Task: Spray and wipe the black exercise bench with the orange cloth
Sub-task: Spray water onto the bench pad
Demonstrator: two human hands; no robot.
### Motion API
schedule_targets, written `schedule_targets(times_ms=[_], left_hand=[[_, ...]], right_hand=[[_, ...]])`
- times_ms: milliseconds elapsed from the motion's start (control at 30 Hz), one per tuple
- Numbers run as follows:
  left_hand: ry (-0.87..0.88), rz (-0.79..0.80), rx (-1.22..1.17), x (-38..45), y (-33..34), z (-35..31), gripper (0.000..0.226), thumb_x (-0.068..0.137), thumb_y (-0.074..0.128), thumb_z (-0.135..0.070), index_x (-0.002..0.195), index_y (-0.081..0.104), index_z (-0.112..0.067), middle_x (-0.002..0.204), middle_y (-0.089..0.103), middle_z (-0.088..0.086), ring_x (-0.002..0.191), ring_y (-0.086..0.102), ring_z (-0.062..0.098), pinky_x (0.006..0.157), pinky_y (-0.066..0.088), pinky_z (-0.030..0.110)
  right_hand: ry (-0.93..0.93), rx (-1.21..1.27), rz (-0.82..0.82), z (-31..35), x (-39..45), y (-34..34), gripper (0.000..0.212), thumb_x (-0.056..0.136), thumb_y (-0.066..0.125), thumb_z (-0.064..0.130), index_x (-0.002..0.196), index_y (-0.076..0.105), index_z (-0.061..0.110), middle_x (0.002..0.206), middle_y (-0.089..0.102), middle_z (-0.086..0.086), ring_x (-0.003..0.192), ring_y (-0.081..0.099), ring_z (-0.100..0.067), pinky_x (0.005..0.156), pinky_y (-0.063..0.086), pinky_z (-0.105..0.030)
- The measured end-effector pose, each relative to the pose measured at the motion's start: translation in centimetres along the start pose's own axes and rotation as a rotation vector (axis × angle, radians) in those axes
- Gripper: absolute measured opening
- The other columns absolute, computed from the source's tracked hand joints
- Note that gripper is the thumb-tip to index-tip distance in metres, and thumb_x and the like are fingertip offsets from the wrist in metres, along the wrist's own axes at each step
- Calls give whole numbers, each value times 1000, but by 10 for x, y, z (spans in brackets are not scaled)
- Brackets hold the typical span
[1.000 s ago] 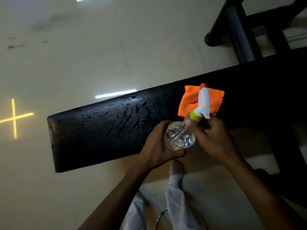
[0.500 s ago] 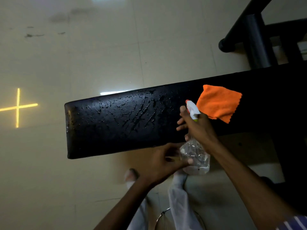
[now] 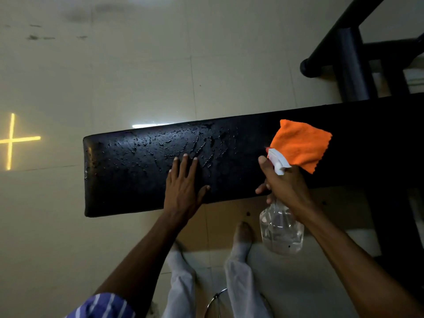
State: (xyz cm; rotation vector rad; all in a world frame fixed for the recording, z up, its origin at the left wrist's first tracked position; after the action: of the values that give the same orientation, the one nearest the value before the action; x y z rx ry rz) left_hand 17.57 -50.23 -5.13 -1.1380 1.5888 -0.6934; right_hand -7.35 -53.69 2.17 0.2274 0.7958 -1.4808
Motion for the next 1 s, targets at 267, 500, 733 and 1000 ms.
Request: schedule_targets(times_ms=[267, 500, 733, 1000], left_hand=[[-91, -83, -38, -20, -15, 61, 86, 100, 53, -60, 166, 18, -18, 176, 7, 10, 162, 0, 35, 131, 15, 54], [-183, -110, -25, -37, -34, 137, 89, 98, 52, -63, 166, 16, -17, 175, 8, 10, 162, 3, 36, 130, 14, 58], [-203, -148, -69, -57, -41, 185, 85, 99, 54, -59, 165, 20, -17, 175, 11, 10, 162, 5, 35, 130, 18, 56], [-222, -150, -190, -80, -43, 227, 84, 98, 63, -50, 164, 25, -15, 175, 12, 11, 162, 10, 35, 130, 22, 49]], right_hand=[[5, 74, 70, 11, -16, 56, 56, 104, 62, 44, 157, 47, 32, 70, 67, 4, 67, 80, -19, 37, 47, -24], [-24, -60, 134, 39, -36, 127, 42, 104, 60, 50, 145, 52, 45, 50, 67, 2, 65, 78, -33, 44, 54, -31], [-42, -22, 141, 60, -54, 195, 20, 100, 66, 50, 113, 71, 36, 54, 68, -2, 50, 72, -13, 41, 52, -26], [-99, -125, 287, 62, -72, 263, 21, 97, 62, 65, 100, 66, 45, 66, 77, -3, 46, 68, -14, 45, 54, -25]])
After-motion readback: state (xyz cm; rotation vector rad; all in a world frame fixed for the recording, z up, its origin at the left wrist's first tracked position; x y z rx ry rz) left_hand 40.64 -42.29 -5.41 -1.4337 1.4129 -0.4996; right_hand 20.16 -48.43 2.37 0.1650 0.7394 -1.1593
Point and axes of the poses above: each hand's wrist, its own x-axis towards the middle knuckle, its own y-axis out of the palm, z = x × y, the point moved 2 cm from there along x, towards the middle knuckle
